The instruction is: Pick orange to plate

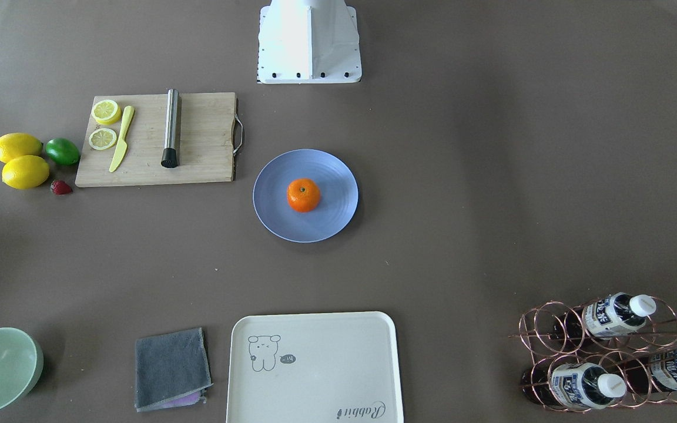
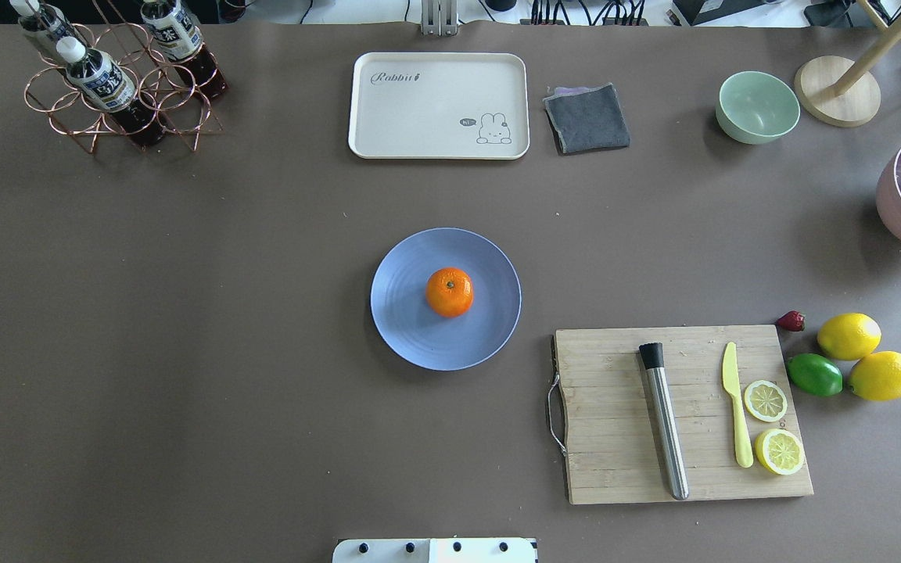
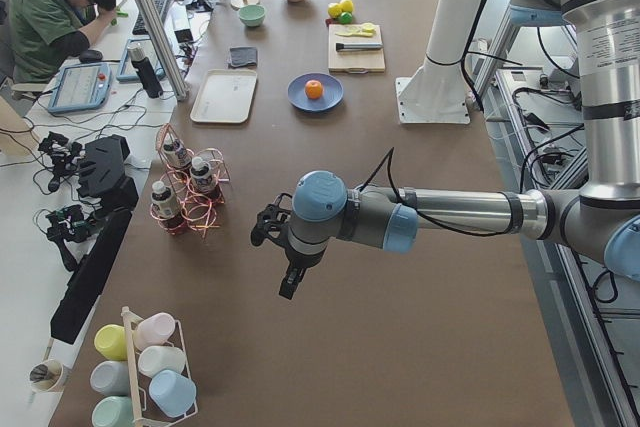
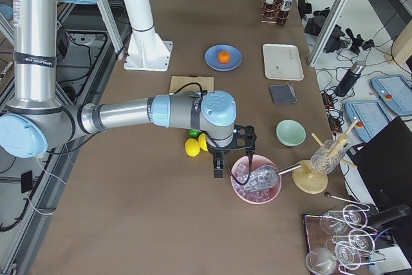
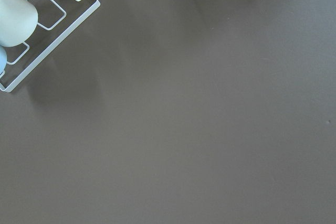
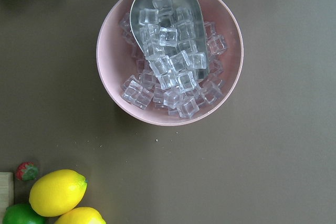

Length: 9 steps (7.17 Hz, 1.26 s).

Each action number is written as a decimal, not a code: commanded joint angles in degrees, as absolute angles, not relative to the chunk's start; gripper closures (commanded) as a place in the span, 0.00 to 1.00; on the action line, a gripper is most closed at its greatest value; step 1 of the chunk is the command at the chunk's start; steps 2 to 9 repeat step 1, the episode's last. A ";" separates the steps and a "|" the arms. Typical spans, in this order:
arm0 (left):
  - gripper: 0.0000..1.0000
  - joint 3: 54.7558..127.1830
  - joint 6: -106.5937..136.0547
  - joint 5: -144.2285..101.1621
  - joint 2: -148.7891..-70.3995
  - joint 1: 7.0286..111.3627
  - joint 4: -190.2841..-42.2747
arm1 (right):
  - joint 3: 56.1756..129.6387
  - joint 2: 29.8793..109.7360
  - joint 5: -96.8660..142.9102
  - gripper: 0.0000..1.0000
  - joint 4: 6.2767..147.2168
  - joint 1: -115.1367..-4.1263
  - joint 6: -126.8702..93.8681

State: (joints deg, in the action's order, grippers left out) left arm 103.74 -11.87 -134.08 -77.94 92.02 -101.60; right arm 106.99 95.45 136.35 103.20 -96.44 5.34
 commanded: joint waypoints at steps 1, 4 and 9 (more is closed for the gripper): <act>0.02 103.80 -11.87 -134.03 -77.96 92.02 -101.60 | 106.79 95.36 136.49 0.00 103.27 -96.42 5.27; 0.02 103.80 -11.87 -134.03 -77.96 92.02 -101.60 | 106.79 95.36 136.49 0.00 103.27 -96.42 5.27; 0.02 103.80 -11.87 -134.03 -77.96 92.02 -101.60 | 106.79 95.36 136.49 0.00 103.27 -96.42 5.27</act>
